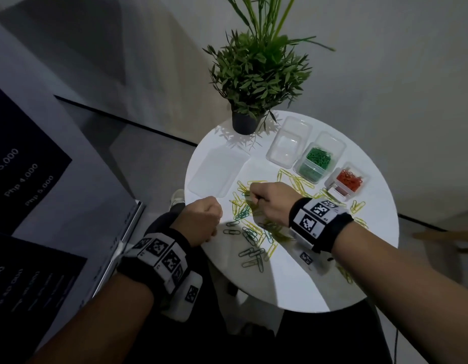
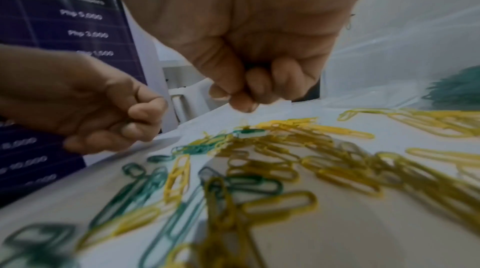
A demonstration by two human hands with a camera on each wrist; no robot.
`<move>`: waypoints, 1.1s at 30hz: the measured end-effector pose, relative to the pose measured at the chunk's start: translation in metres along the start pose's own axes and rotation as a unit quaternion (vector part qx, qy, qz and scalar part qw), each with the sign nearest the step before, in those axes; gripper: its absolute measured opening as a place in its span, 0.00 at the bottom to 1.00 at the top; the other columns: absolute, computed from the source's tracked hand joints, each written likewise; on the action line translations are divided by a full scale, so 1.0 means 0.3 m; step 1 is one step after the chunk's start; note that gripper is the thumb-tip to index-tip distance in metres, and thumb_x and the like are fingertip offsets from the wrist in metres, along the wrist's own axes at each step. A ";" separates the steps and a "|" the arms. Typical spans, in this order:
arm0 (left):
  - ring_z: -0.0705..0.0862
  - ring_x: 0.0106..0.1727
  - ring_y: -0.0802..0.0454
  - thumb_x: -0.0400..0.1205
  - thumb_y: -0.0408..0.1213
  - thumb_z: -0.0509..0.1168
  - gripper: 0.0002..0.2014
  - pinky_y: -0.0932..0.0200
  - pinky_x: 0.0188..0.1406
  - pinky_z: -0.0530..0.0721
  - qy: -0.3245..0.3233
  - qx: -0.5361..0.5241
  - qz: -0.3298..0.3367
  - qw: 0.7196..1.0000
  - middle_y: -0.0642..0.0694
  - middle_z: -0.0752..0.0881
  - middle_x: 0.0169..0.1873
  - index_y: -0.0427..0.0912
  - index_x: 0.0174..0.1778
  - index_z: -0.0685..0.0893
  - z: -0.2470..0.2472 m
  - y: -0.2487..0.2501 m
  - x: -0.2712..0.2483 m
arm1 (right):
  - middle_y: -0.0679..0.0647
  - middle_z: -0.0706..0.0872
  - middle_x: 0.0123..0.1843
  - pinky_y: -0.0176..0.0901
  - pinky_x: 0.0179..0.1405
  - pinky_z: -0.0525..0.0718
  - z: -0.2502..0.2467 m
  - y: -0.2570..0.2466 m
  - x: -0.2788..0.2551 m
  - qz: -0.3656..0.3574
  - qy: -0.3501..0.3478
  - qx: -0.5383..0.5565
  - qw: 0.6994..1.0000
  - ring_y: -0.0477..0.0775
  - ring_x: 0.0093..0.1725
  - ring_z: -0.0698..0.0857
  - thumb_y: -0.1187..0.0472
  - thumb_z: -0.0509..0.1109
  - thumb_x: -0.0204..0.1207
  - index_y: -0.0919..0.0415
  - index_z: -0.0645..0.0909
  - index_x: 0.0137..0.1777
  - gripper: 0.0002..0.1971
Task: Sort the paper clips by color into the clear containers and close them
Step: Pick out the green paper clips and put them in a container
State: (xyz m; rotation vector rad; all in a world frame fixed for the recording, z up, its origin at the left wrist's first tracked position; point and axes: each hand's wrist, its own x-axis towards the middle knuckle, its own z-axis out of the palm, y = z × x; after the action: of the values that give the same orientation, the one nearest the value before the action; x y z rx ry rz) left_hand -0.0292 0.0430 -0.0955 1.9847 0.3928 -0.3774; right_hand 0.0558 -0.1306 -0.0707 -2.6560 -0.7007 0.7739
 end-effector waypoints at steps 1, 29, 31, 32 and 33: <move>0.75 0.30 0.47 0.82 0.28 0.54 0.10 0.63 0.27 0.72 0.004 0.007 0.002 1.000 0.46 0.76 0.26 0.35 0.39 0.79 0.004 0.000 0.001 | 0.46 0.77 0.33 0.42 0.36 0.73 0.009 -0.001 -0.003 -0.016 0.008 -0.020 1.000 0.56 0.39 0.77 0.67 0.60 0.73 0.54 0.73 0.40 0.06; 0.82 0.59 0.45 0.80 0.48 0.64 0.12 0.60 0.52 0.77 0.057 0.415 0.144 0.897 0.48 0.86 0.54 0.50 0.55 0.87 0.092 0.006 0.001 | 0.44 0.84 0.60 0.43 0.57 0.78 0.050 0.028 -0.024 -0.011 0.038 -0.129 0.991 0.52 0.63 0.81 0.51 0.69 0.77 0.42 0.85 0.56 0.09; 0.84 0.55 0.43 0.79 0.46 0.64 0.12 0.59 0.48 0.78 0.043 0.438 0.145 0.886 0.46 0.87 0.50 0.47 0.52 0.88 0.100 0.015 -0.004 | 0.44 0.84 0.60 0.43 0.54 0.78 0.059 0.055 -0.044 -0.005 0.047 -0.131 0.990 0.53 0.62 0.81 0.51 0.69 0.77 0.44 0.85 0.55 0.08; 0.86 0.49 0.43 0.76 0.45 0.67 0.09 0.59 0.43 0.79 0.041 0.449 0.144 0.881 0.46 0.88 0.44 0.46 0.47 0.89 0.100 0.024 -0.003 | 0.44 0.84 0.59 0.42 0.52 0.77 0.062 0.068 -0.054 -0.004 0.050 -0.134 0.990 0.53 0.61 0.81 0.51 0.68 0.78 0.45 0.85 0.54 0.08; 0.87 0.40 0.44 0.70 0.44 0.72 0.07 0.60 0.36 0.79 0.031 0.460 0.145 0.876 0.46 0.87 0.35 0.45 0.38 0.89 0.096 0.041 -0.008 | 0.45 0.84 0.58 0.42 0.49 0.76 0.066 0.078 -0.061 -0.006 0.052 -0.139 0.989 0.54 0.59 0.82 0.51 0.68 0.78 0.46 0.85 0.53 0.07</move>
State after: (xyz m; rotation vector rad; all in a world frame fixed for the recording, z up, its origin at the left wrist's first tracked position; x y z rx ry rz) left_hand -0.0286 0.0117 -0.0968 2.9422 -0.0978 -0.3335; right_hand 0.0398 -0.1573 -0.0883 -2.9111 -0.8509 0.5640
